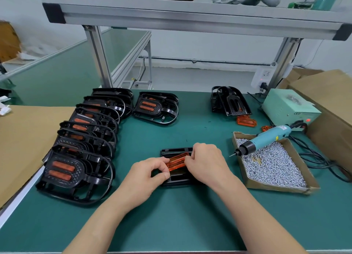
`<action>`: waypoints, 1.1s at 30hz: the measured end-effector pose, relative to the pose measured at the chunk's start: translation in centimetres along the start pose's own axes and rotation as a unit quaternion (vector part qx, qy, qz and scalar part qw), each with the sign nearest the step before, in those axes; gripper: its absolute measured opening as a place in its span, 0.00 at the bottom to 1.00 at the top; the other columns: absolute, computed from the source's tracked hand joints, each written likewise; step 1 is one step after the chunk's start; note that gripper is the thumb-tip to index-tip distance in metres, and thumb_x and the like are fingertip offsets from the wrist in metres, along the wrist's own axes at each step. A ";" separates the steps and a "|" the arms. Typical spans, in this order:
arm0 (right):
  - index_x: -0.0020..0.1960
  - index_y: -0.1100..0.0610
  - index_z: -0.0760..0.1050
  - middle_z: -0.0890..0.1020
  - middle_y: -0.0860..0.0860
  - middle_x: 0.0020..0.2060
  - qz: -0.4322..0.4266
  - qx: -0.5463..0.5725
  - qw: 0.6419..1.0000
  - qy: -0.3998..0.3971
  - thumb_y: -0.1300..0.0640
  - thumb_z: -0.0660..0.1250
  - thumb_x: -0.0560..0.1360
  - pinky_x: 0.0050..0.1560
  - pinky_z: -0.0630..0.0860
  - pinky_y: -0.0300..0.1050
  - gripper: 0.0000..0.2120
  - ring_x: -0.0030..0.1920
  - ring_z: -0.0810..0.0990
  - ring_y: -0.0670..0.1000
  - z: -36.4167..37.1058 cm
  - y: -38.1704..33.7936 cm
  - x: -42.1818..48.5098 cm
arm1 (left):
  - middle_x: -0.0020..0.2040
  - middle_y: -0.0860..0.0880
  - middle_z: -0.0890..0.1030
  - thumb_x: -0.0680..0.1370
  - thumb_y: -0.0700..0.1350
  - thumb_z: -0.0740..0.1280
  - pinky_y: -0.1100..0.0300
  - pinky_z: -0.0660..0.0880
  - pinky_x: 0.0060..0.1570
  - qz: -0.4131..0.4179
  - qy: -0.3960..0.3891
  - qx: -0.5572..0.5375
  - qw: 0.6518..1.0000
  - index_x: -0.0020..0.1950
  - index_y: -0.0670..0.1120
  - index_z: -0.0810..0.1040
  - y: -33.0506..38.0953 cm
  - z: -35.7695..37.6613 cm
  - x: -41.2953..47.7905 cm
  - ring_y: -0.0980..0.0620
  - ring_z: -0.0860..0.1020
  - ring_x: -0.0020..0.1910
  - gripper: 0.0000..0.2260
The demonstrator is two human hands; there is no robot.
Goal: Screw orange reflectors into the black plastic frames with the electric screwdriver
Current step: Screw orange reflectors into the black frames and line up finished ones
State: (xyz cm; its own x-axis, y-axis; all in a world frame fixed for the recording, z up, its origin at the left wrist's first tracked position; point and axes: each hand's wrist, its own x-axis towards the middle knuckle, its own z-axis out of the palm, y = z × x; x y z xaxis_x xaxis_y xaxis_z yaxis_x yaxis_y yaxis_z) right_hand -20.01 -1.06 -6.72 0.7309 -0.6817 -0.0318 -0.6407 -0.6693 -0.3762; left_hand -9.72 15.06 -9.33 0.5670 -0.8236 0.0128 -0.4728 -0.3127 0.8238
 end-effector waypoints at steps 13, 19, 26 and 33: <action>0.49 0.50 0.79 0.79 0.49 0.48 -0.084 -0.095 0.992 0.025 0.57 0.64 0.76 0.43 0.70 0.47 0.06 0.50 0.79 0.57 -0.7 0.1 -0.7 | 0.61 0.58 0.80 0.78 0.45 0.71 0.60 0.67 0.63 0.010 -0.013 0.063 0.998 0.40 0.56 0.78 0.4 -0.3 0.7 0.60 0.75 0.61 0.09; 0.53 0.57 0.73 0.76 0.55 0.52 0.082 0.132 0.938 0.310 0.48 0.69 0.76 0.53 0.69 0.52 0.14 0.53 0.73 0.56 -4.9 8.4 -0.3 | 0.39 0.52 0.83 0.77 0.40 0.70 0.64 0.72 0.44 0.001 0.089 -0.043 0.995 0.39 0.52 0.79 1.1 -0.2 1.4 0.57 0.79 0.40 0.09; 0.63 0.63 0.61 0.80 0.62 0.53 0.310 0.290 0.879 0.219 0.38 0.70 0.74 0.55 0.79 0.60 0.34 0.51 0.83 0.62 -5.2 15.7 2.9 | 0.37 0.45 0.85 0.76 0.35 0.71 0.59 0.75 0.42 -0.072 0.077 -0.217 0.970 0.39 0.47 0.82 2.2 1.4 2.8 0.53 0.83 0.37 0.09; 0.59 0.62 0.72 0.80 0.57 0.46 0.300 0.587 0.698 0.279 0.56 0.75 0.72 0.21 0.68 0.36 0.20 0.32 0.76 0.50 -4.9 15.4 4.6 | 0.40 0.43 0.85 0.74 0.32 0.73 0.61 0.78 0.42 -0.072 0.045 -0.304 0.949 0.42 0.48 0.84 3.2 1.3 2.9 0.49 0.85 0.40 0.10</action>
State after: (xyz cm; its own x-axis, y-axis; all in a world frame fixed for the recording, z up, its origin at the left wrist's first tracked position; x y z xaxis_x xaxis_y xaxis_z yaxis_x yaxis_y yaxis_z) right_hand -27.70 -15.91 -8.11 -0.0008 -0.9634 -0.2680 0.0822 0.2671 -0.9602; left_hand -10.44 11.06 -7.39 0.6642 -0.7410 -0.0986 0.0743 -0.0658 0.9951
